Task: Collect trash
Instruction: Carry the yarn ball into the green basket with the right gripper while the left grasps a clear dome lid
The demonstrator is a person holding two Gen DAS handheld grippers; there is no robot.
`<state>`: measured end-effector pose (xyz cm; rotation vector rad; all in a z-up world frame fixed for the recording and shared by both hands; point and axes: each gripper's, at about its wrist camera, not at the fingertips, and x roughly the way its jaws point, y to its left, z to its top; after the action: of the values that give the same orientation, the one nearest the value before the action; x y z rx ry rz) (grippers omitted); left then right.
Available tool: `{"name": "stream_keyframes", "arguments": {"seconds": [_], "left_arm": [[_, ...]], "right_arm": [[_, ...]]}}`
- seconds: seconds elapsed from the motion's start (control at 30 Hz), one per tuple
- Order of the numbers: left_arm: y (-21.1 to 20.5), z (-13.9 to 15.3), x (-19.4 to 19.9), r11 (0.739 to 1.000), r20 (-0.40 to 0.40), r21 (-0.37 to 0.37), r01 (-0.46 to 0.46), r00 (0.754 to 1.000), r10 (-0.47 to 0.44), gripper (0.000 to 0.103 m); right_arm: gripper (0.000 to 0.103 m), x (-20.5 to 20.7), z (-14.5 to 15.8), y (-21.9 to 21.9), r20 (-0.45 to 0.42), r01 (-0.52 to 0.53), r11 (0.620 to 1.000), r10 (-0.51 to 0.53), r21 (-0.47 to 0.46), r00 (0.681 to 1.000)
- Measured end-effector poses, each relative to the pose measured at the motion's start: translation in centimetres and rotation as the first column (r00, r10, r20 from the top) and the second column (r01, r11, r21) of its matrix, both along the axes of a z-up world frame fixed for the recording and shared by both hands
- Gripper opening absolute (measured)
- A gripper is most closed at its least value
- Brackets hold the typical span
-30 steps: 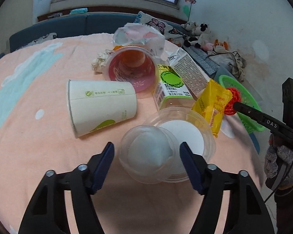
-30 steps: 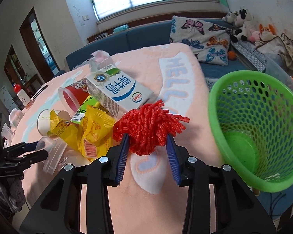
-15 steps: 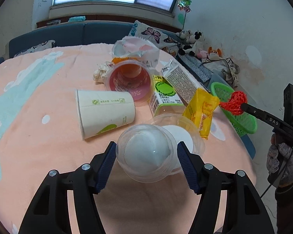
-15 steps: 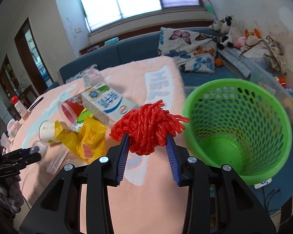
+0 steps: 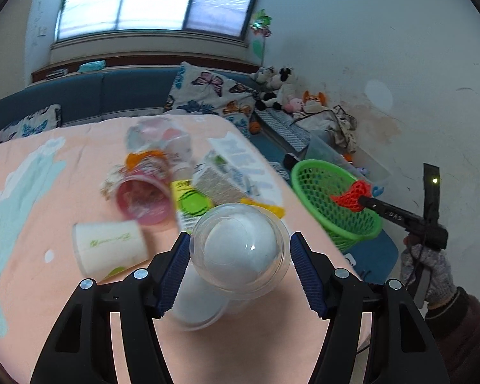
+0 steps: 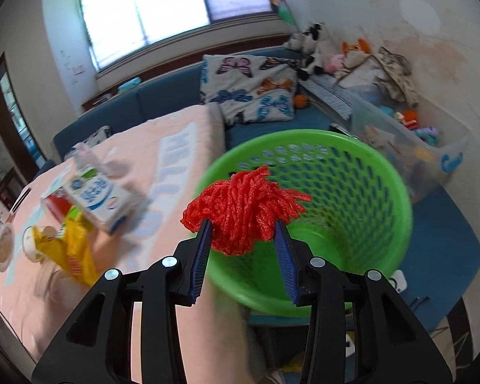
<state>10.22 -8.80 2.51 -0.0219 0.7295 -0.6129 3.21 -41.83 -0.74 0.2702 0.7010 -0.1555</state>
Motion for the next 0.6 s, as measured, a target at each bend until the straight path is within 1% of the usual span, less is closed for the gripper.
{"name": "stream_keyframes", "arguments": {"seconds": [0.07, 0.13, 0.2, 0.23, 0.3, 0.4, 0.47, 0.53, 0.6], "left_arm": [[-1.8, 0.5, 0.1, 1.0, 0.0, -0.001, 0.026, 1.0, -0.026, 0.062], [-4.1, 1.0, 0.4, 0.998, 0.008, 0.008, 0.058, 0.998, -0.058, 0.062], [-6.0, 1.3, 0.6, 0.996, 0.01, 0.02, 0.083, 0.996, -0.084, 0.062], [-7.1, 1.5, 0.7, 0.995, 0.011, 0.026, 0.098, 0.995, -0.098, 0.062], [-9.4, 1.6, 1.2, 0.992, 0.016, 0.044, 0.119, 0.993, -0.12, 0.062], [-12.7, 1.4, 2.2, 0.988, -0.01, 0.059, 0.145, 0.989, -0.144, 0.062], [-14.6, 1.0, 2.6, 0.984, -0.022, 0.07, 0.163, 0.987, -0.162, 0.062], [-17.0, 0.6, 3.2, 0.979, -0.034, 0.089, 0.182, 0.983, -0.18, 0.062], [-19.2, 0.2, 3.5, 0.974, -0.049, 0.098, 0.206, 0.978, -0.202, 0.062]], "right_arm": [[0.045, -0.2, -0.3, -1.4, -0.006, 0.017, 1.0, -0.017, 0.008, 1.0], [0.051, -0.5, -0.5, -2.4, -0.005, 0.024, 1.0, -0.023, 0.014, 1.0], [0.055, -0.7, -0.7, -2.8, -0.004, 0.029, 1.0, -0.029, 0.009, 1.0], [0.06, -1.0, -0.7, -3.4, 0.001, 0.037, 0.999, -0.037, 0.009, 0.999], [0.065, -1.5, -0.7, -4.2, 0.012, 0.045, 0.999, -0.046, 0.023, 0.999], [0.065, -2.5, -0.7, -5.3, 0.024, 0.058, 0.997, -0.059, 0.041, 0.998], [0.067, -3.1, -0.7, -6.0, 0.026, 0.059, 0.997, -0.061, 0.056, 0.998], [0.072, -3.8, -0.6, -6.5, 0.033, 0.062, 0.996, -0.064, 0.062, 0.997], [0.073, -4.7, -0.4, -7.0, 0.047, 0.068, 0.995, -0.071, 0.069, 0.996]]}}
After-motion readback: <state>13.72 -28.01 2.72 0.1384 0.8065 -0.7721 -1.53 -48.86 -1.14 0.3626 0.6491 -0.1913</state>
